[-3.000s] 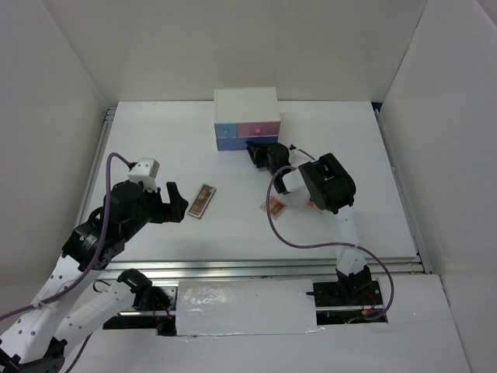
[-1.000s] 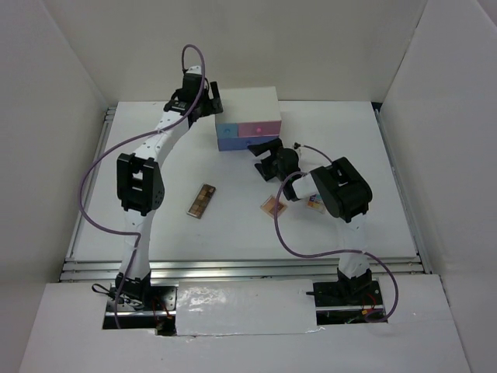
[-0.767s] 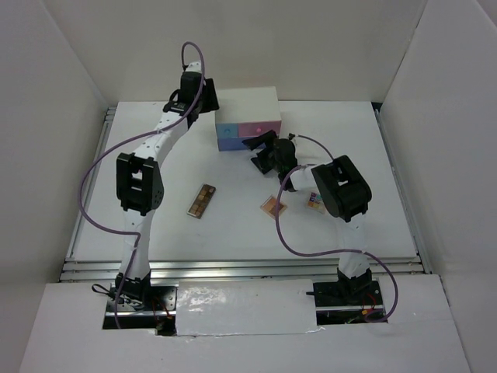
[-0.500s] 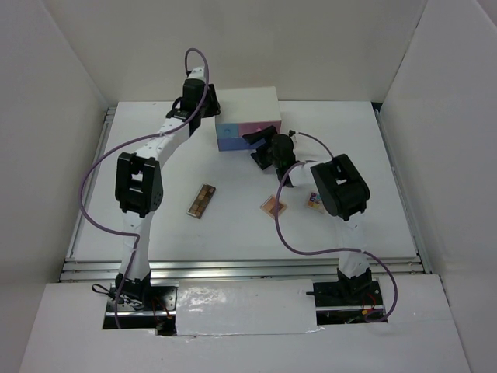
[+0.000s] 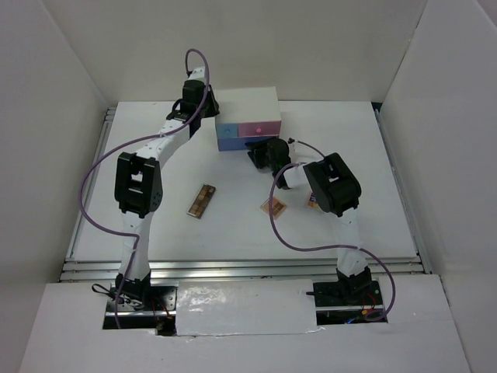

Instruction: Organize the makeup

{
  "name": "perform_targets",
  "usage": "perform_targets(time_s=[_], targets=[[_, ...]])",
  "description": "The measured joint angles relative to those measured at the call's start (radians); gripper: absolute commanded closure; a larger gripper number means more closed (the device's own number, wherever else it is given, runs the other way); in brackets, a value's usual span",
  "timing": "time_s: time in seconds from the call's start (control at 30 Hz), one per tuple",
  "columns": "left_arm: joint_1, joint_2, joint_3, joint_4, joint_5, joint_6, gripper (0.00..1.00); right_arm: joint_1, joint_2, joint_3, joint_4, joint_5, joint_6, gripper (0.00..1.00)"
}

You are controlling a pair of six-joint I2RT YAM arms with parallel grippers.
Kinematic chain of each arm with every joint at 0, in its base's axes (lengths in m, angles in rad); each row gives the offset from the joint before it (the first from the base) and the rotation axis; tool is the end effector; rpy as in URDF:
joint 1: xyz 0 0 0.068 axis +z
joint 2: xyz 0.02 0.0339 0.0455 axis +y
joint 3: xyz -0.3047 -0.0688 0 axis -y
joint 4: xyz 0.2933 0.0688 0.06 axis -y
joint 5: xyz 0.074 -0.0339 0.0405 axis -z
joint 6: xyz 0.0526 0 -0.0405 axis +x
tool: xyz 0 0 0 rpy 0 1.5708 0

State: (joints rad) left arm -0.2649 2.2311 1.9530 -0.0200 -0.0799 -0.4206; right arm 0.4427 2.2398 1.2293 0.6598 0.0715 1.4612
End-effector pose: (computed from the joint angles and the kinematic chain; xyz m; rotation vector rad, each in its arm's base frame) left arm 0.6055 -0.1599 0.2942 -0.2022 1.8762 -0.3974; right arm 0.4845 0.2255 0.0925 1.0776 1.8214 1.1607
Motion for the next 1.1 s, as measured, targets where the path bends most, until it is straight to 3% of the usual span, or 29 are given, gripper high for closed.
perform_targets(time_s=[0.23,0.9,1.1], targets=[[0.0,-0.004,-0.011,0.014,-0.002,0.003,0.7,0.0,0.036,0.035,0.021,0.021,0.045,0.64],[0.001,-0.009,-0.043,0.063,0.017,0.003,0.68,0.009,0.042,0.055,0.01,0.084,0.086,0.65],[0.002,-0.009,-0.044,0.068,0.025,0.004,0.68,0.014,0.042,0.063,-0.005,0.108,0.102,0.81]])
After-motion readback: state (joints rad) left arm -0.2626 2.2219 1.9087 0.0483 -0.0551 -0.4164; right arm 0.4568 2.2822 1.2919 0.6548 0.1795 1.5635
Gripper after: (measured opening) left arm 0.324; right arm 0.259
